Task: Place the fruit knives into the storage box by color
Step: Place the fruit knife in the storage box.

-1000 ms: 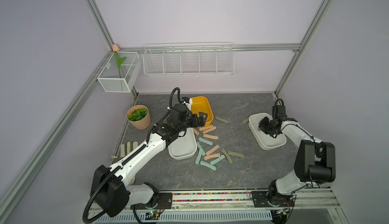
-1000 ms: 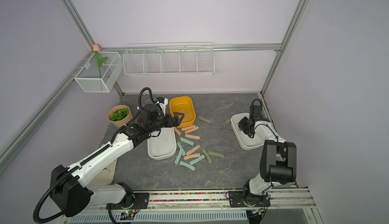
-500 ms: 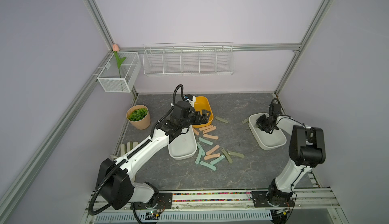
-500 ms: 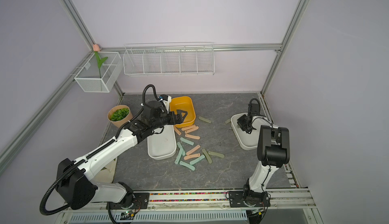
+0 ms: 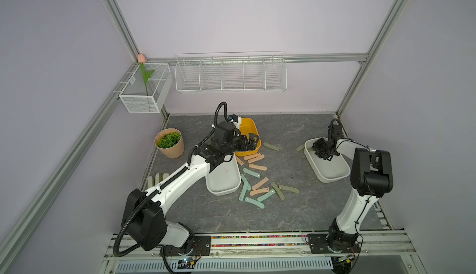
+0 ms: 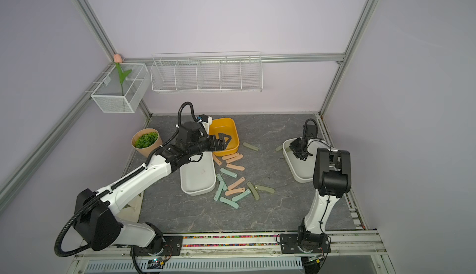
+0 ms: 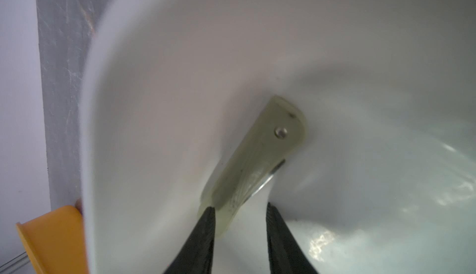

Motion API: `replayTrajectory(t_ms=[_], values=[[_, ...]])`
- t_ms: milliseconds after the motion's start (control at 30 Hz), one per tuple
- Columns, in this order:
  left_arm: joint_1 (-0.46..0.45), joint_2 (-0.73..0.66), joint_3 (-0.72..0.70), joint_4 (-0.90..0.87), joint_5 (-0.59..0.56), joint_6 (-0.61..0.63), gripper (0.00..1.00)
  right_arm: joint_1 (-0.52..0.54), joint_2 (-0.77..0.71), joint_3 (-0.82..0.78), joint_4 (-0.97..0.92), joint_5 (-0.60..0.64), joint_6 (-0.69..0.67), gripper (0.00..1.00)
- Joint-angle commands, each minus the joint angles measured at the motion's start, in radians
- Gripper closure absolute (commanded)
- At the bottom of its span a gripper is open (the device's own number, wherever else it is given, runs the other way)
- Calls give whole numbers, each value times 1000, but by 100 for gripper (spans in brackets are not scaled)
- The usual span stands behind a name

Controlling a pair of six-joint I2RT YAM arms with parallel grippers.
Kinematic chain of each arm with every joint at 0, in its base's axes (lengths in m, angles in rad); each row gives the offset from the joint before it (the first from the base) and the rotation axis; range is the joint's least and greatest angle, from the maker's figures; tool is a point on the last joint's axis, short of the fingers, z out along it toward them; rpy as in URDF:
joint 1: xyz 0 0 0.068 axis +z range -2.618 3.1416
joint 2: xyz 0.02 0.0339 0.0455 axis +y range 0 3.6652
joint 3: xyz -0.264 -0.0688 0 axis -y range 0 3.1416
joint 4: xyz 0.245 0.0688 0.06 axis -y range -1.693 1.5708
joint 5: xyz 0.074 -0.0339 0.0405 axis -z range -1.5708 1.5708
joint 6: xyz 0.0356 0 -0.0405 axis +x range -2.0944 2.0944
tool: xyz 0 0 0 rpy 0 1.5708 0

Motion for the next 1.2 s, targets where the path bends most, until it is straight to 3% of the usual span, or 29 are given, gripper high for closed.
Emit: replayTrajectory(t_ms=[0,267,533,1167], values=[[-4,19,35,-5,8,13,1,-9,19,15,3,-14,11,60],[-9,20,39,-11,8,7,1,-14,-3,7,8,-28,-11,57],[-27,16,40,-17,-15,7,1,-36,-23,9,-14,-14,-38,44],[-45,46,65,-29,-27,8,1,-50,48,36,45,-72,-52,46]])
